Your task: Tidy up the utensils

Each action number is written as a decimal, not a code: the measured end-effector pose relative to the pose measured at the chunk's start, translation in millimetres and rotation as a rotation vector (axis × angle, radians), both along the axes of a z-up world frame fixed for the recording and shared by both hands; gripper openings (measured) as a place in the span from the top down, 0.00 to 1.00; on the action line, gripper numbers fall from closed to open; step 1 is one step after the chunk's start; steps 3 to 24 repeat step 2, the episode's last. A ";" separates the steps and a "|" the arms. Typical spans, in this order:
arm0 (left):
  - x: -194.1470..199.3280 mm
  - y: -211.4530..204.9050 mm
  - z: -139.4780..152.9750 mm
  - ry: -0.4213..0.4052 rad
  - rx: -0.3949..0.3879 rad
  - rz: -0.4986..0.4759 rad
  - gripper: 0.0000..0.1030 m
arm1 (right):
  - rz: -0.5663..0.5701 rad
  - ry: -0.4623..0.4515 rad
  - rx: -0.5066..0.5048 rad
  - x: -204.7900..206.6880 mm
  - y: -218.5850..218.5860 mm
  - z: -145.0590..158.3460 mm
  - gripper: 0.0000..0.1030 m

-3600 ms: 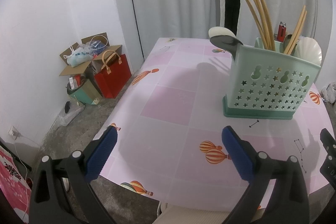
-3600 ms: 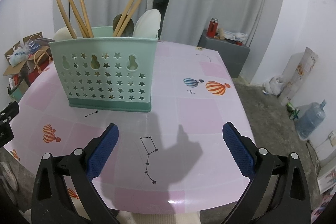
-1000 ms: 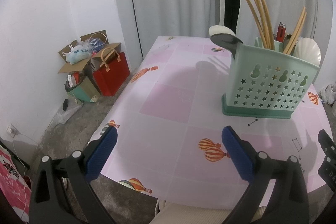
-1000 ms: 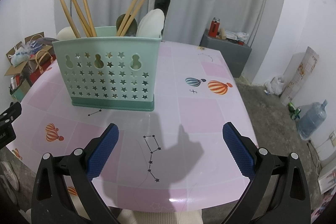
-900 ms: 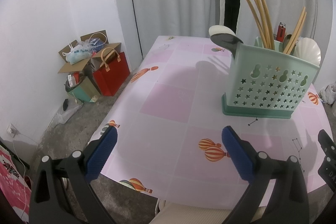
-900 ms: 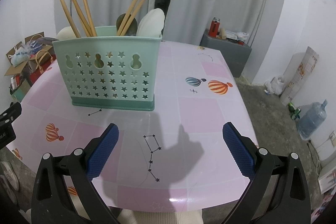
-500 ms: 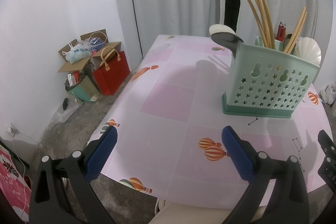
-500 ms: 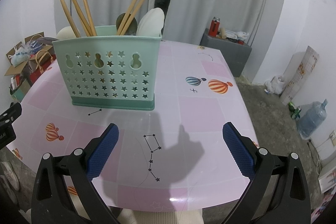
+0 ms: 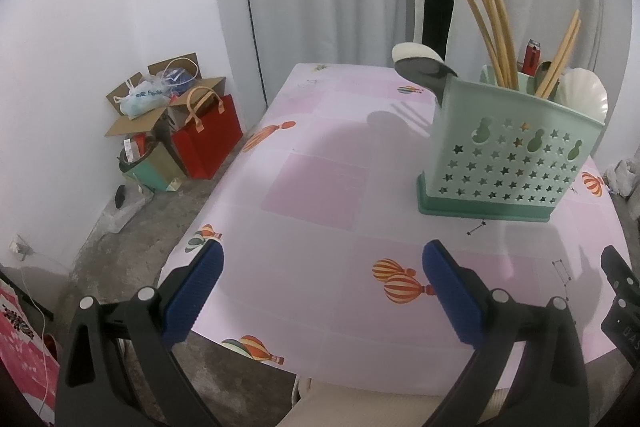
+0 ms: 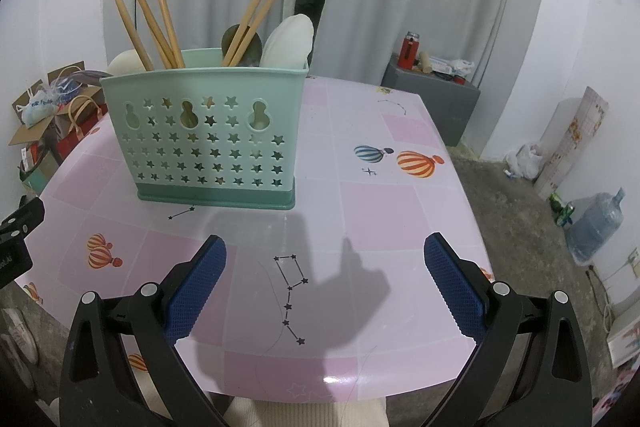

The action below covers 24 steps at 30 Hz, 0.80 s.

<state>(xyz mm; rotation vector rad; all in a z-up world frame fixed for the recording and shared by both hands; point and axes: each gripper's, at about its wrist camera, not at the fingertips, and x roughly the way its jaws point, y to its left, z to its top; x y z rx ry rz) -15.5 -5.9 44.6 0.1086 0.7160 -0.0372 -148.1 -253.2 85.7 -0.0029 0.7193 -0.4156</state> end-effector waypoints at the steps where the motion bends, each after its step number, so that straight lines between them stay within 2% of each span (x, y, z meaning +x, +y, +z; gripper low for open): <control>1: -1.6 -1.2 0.1 0.000 0.000 0.000 0.05 | 0.000 0.000 0.001 -0.1 0.2 -0.1 0.08; 24: -3.3 -2.4 0.4 -0.001 -0.001 0.001 0.05 | 0.000 0.000 0.001 -0.2 0.4 -0.1 0.08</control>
